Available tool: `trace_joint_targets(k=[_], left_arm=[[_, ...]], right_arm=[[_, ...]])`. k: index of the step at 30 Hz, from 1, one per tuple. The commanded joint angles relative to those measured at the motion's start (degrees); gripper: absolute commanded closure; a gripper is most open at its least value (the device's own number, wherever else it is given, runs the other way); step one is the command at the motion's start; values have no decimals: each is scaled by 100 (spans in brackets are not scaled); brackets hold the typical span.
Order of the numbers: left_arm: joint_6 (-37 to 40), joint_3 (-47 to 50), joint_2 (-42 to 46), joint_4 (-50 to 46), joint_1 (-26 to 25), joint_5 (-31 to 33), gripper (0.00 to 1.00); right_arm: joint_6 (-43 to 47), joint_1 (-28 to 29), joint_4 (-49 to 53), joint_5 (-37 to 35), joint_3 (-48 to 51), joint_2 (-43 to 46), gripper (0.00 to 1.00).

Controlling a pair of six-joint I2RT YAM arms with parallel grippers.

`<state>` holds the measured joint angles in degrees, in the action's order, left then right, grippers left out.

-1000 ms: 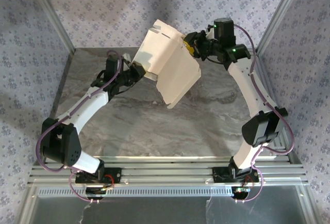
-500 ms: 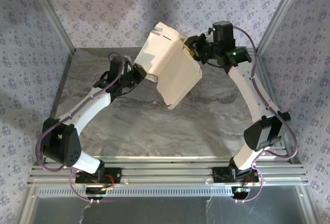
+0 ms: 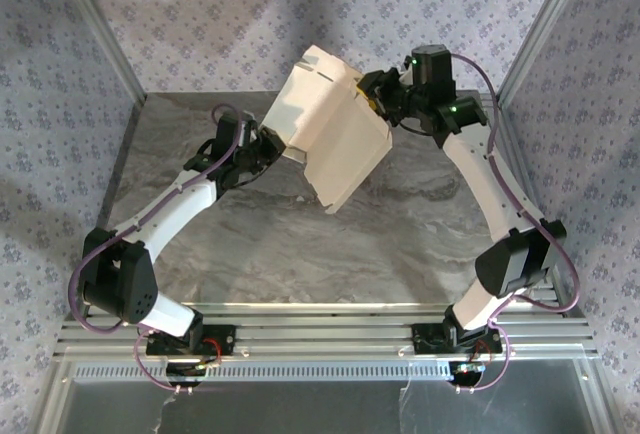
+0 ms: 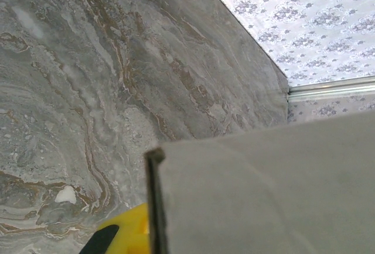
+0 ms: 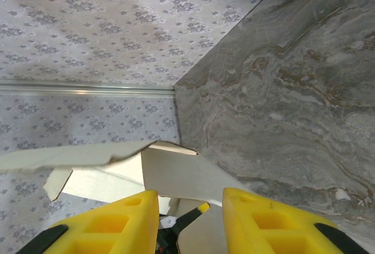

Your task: Fold the paper box

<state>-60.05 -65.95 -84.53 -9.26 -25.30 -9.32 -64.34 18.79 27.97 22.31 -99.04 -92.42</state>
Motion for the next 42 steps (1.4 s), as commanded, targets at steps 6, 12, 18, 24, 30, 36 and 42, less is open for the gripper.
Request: trace_joint_targets(k=[6, 12, 18, 24, 30, 36, 42], left_arm=[[-349, 1, 200, 180, -43, -5, 100], [-340, 13, 235, 116, -45, -10, 100], [-310, -22, 226, 64, -75, 9, 100], [-215, -155, 167, -115, -131, 61, 100], [-167, -188, 168, -155, -168, 101, 100], [-139, -191, 218, -200, -168, 123, 100], [-138, -215, 227, -226, -177, 124, 100]], right_arm=[[-570, -215, -877, -313, 1174, 616, 59], [-785, -210, -1306, -105, 1155, 414, 55], [-566, -71, -1033, 1, 699, 152, 53], [-206, 41, -529, -31, 126, -126, 53], [273, 191, 301, -87, -493, -496, 54], [408, 245, 525, -181, -568, -590, 68], [570, 312, 796, -301, -690, -647, 82]])
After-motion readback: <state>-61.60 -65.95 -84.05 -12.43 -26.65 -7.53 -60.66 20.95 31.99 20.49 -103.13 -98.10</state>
